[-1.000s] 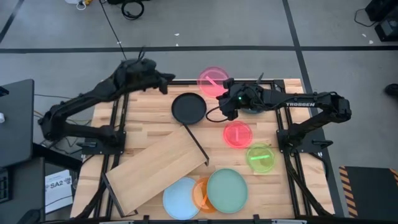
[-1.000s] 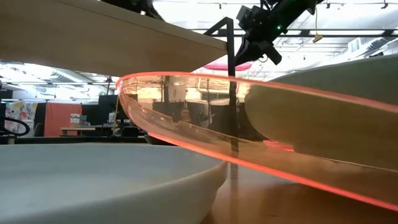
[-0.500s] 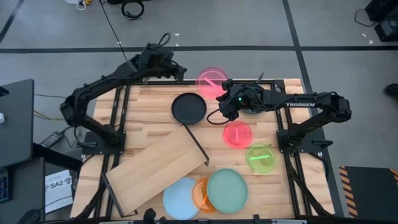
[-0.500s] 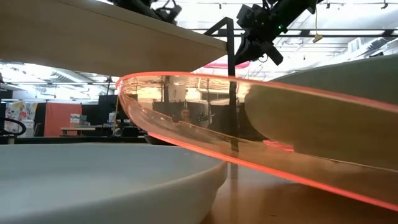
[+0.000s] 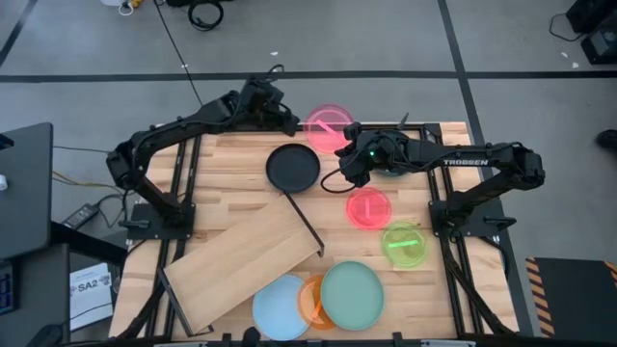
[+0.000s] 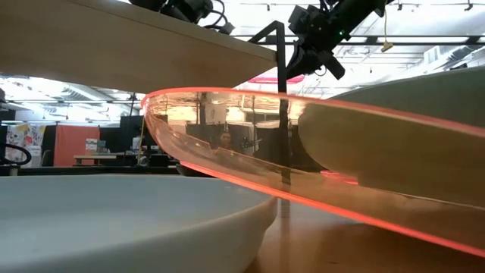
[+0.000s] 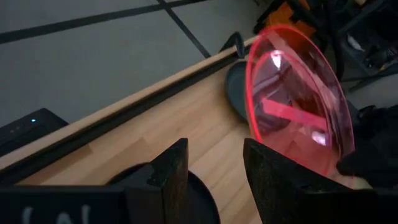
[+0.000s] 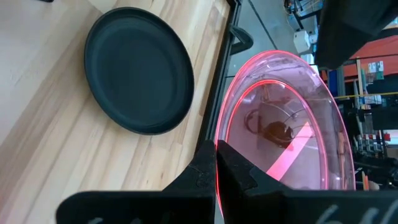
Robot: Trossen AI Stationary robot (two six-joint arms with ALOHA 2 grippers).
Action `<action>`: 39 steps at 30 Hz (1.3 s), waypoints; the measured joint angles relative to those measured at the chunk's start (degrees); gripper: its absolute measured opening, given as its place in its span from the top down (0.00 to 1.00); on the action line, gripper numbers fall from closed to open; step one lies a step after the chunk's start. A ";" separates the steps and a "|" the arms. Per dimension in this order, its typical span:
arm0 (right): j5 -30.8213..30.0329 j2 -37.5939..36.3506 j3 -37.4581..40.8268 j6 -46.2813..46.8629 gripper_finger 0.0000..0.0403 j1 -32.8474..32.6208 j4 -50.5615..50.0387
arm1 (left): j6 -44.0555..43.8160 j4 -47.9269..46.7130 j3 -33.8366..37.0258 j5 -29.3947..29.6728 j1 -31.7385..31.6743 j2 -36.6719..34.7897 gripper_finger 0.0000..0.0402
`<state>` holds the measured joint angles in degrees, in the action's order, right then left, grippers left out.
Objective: Place and stack plates onto a shelf
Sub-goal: Put the top pink plate on the shelf
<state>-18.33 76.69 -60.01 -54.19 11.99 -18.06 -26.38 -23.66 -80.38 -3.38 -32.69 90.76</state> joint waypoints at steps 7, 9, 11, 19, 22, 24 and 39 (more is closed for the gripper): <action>0.00 0.00 0.00 0.00 0.99 0.00 0.00 | -0.04 2.16 -0.02 0.00 3.23 0.00 0.60; 0.00 0.00 0.00 0.00 0.99 0.00 0.00 | -0.06 2.80 -0.02 0.04 4.01 0.00 0.60; 0.00 0.00 0.00 0.00 0.99 0.00 0.00 | -0.10 2.78 -0.02 0.31 4.76 0.00 0.60; 0.00 0.00 0.00 0.00 0.99 0.00 0.02 | -3.01 2.75 -0.02 3.75 5.97 0.00 0.60; 0.00 0.00 0.00 0.00 0.99 0.00 0.10 | -3.05 2.75 -0.02 3.84 5.73 0.00 0.60; 0.00 0.00 0.00 0.02 0.99 0.00 0.86 | -3.08 2.75 -0.02 4.03 5.74 0.00 0.60; 0.00 0.00 0.00 0.02 0.99 0.00 3.98 | -3.08 2.69 -0.02 4.85 5.75 0.00 0.61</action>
<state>-18.33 76.69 -60.01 -54.17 11.99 -14.09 -29.45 -20.97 -80.40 1.48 -26.94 90.76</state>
